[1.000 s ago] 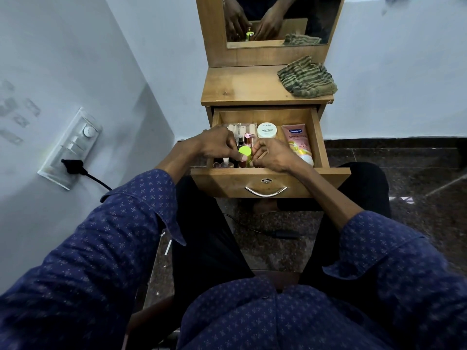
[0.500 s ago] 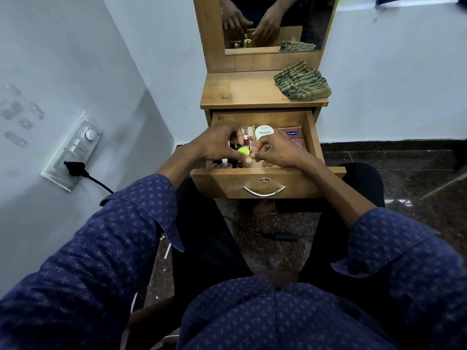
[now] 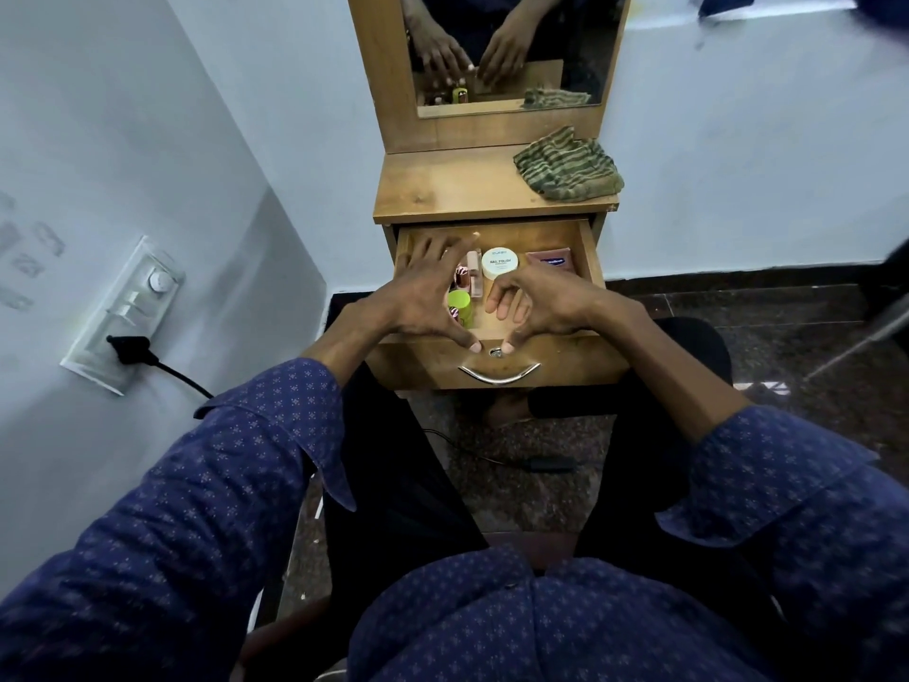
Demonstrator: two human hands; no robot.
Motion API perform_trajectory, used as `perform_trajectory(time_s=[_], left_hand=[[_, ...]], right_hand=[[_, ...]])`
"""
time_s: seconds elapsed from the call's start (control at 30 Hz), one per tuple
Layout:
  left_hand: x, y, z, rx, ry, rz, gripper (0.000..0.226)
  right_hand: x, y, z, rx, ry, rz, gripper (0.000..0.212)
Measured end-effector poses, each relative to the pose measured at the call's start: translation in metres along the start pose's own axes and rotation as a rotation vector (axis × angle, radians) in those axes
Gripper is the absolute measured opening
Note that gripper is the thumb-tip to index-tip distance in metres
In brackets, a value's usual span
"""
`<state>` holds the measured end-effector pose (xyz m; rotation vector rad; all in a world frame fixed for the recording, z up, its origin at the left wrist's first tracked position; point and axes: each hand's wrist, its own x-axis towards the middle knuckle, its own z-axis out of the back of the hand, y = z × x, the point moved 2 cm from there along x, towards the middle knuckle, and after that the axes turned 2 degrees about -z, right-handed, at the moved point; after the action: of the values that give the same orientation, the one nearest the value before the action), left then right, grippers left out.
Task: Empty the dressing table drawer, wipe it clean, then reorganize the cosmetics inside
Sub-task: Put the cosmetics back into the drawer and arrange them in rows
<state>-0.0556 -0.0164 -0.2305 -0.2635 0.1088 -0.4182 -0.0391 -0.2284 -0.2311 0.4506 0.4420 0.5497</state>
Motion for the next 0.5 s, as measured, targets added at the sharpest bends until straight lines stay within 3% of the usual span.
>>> perform_trajectory(time_s=[0.27,0.4,0.5], left_hand=[[0.023,0.017,-0.006,0.013,-0.046,0.028,0.133],[0.038,0.023,-0.005,0.039,-0.071,0.035,0.135],[0.053,0.035,-0.004,0.061,-0.066,0.054,0.131]], right_hand=[[0.010,-0.004,0.002,-0.202,-0.351,0.079,0.097],[0.030,-0.005,0.010,-0.282,-0.386,0.042,0.114],[0.047,-0.008,0.015,-0.334,-0.374,0.036,0.112]])
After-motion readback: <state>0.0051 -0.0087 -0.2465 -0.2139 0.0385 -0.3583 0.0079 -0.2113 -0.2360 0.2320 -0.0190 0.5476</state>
